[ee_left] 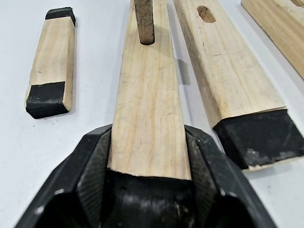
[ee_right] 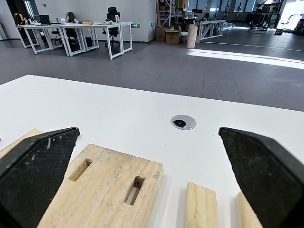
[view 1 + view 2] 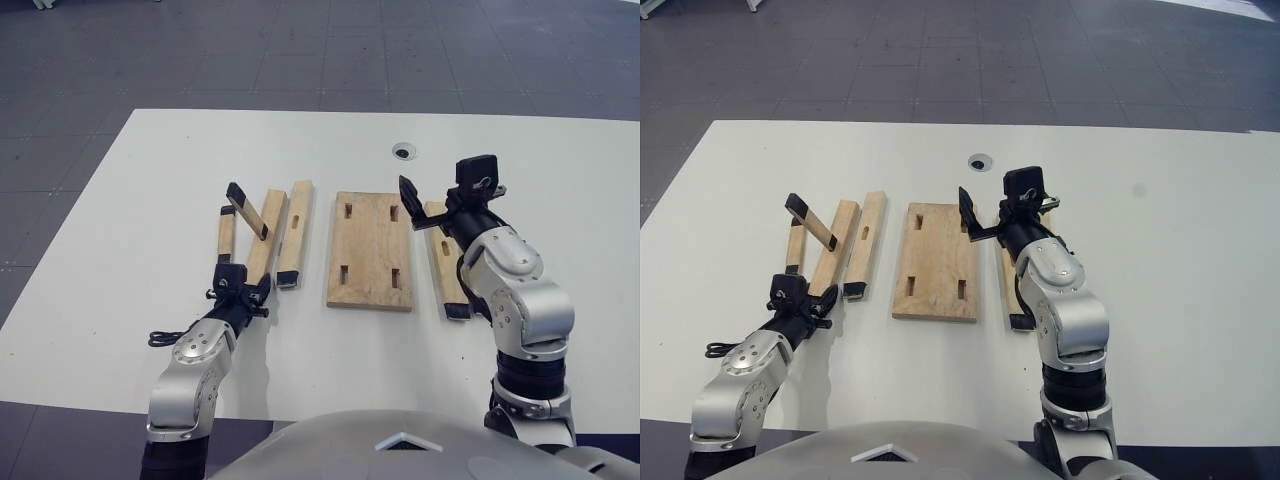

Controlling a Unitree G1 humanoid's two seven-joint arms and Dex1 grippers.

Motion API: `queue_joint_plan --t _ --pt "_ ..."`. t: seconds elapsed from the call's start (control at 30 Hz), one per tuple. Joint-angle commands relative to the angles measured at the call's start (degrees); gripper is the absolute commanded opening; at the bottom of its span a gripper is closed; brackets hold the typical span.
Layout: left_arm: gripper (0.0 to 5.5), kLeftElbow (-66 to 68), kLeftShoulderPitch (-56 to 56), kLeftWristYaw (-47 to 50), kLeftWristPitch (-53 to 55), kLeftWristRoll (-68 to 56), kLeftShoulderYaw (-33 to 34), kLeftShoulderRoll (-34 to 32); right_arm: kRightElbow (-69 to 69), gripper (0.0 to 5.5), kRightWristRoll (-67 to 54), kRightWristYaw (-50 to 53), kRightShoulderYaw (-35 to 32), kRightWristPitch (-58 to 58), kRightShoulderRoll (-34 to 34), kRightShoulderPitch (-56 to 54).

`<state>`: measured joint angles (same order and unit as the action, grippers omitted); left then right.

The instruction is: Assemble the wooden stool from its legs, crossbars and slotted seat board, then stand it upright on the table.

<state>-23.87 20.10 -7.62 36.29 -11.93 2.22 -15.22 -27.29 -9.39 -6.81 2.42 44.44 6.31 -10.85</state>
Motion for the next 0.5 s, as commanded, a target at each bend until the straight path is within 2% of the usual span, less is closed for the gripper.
queue_joint_plan --t 0.03,0.13,0.23,0.37,0.5 --pt "2.07 4.17 1.09 0.14 2.55 -0.43 1.53 0.87 2.06 5.48 -2.36 -0.4 -4.71 2.04 0.85 -5.3" --pt "2.07 -3.15 -6.58 -1.7 4.44 -8.35 7.06 1.45 8.4 5.48 -10.18 -2.95 -13.76 5.81 1.32 -12.63" --pt "2.07 -7.45 -21.27 -3.12 9.97 -22.36 15.62 -0.36 17.05 5.48 -26.55 -11.45 -23.03 15.7 2.51 -21.76" --pt "2.07 -5.4 -36.38 -3.24 15.26 -36.68 20.56 -2.31 25.1 5.48 -39.91 -16.97 -26.87 24.78 2.64 -30.48" --pt "2.06 -3.12 -42.3 -4.02 20.87 -56.67 19.59 -0.41 29.09 5.48 -50.35 -21.54 -26.91 31.06 2.22 -35.73"
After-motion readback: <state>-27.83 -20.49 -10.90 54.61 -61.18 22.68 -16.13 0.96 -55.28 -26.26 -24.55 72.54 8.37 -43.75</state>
